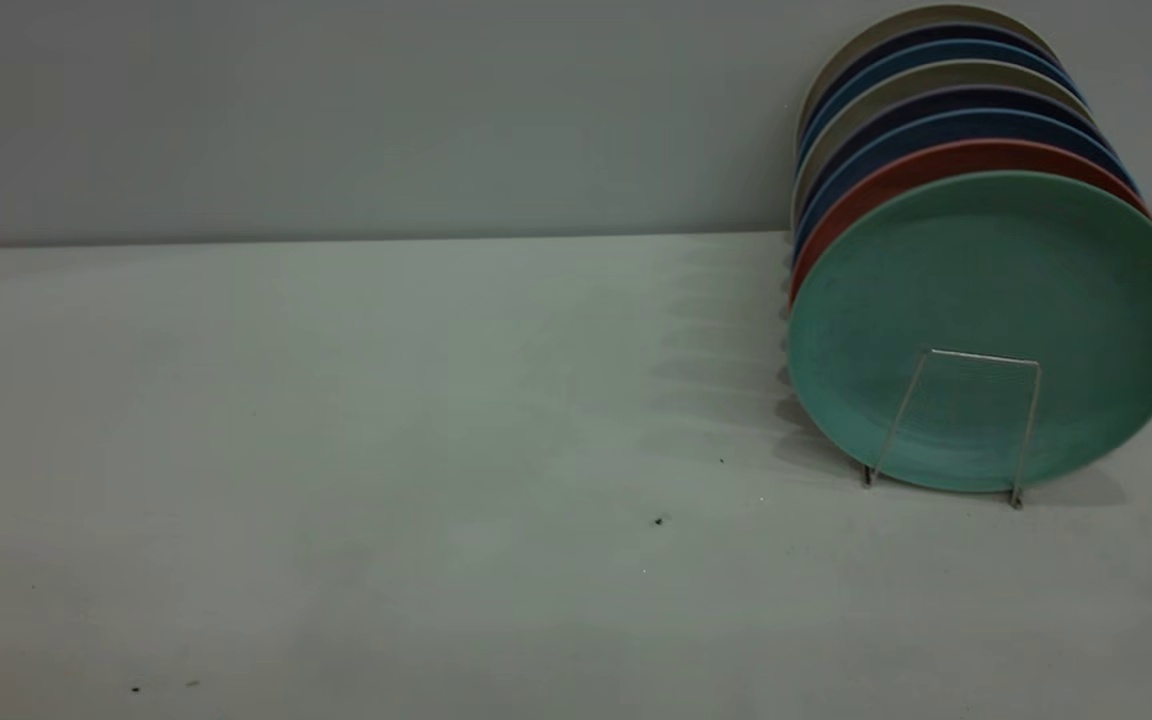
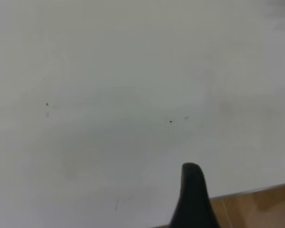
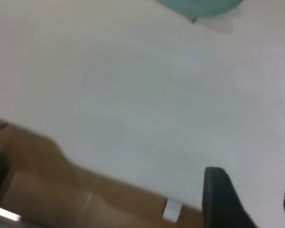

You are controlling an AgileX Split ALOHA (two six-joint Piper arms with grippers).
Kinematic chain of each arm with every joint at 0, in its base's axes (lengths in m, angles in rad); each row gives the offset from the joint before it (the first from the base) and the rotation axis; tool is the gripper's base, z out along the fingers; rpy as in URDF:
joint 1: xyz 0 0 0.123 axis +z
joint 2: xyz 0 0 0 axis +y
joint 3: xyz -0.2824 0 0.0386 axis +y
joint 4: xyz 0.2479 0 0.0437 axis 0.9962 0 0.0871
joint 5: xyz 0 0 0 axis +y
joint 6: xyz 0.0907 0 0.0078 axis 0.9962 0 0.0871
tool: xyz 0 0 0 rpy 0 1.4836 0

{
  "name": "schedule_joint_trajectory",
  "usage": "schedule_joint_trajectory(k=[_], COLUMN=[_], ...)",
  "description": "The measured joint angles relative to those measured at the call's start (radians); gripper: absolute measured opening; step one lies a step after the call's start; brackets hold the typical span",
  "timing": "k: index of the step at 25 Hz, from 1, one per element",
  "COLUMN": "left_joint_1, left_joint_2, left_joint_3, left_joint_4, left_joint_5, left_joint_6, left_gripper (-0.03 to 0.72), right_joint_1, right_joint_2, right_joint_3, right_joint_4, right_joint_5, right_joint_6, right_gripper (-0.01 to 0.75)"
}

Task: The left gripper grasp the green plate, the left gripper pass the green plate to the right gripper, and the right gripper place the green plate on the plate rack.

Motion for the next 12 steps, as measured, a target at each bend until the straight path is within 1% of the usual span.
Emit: schedule_joint_trajectory(k=[3,12], left_joint_1=[0.0,0.0], left_joint_2=[-0.027,-0.03], left_joint_3=[0.036,0.071], left_joint_4=[0.013,0.046], left_joint_5=[0.0,-0.024], left_joint_6=[0.0,0.015], left_gripper=[0.568,0.568], right_joint_1=[0.0,0.0], right_joint_2=[-0.011,-0.012], right_joint_3=[0.007,0.009], right_joint_4=[-0.007,-0.009], right_joint_5=[-0.025,-0.025], right_joint_6=[0.002,0.003], right_gripper=[0.34,0.34])
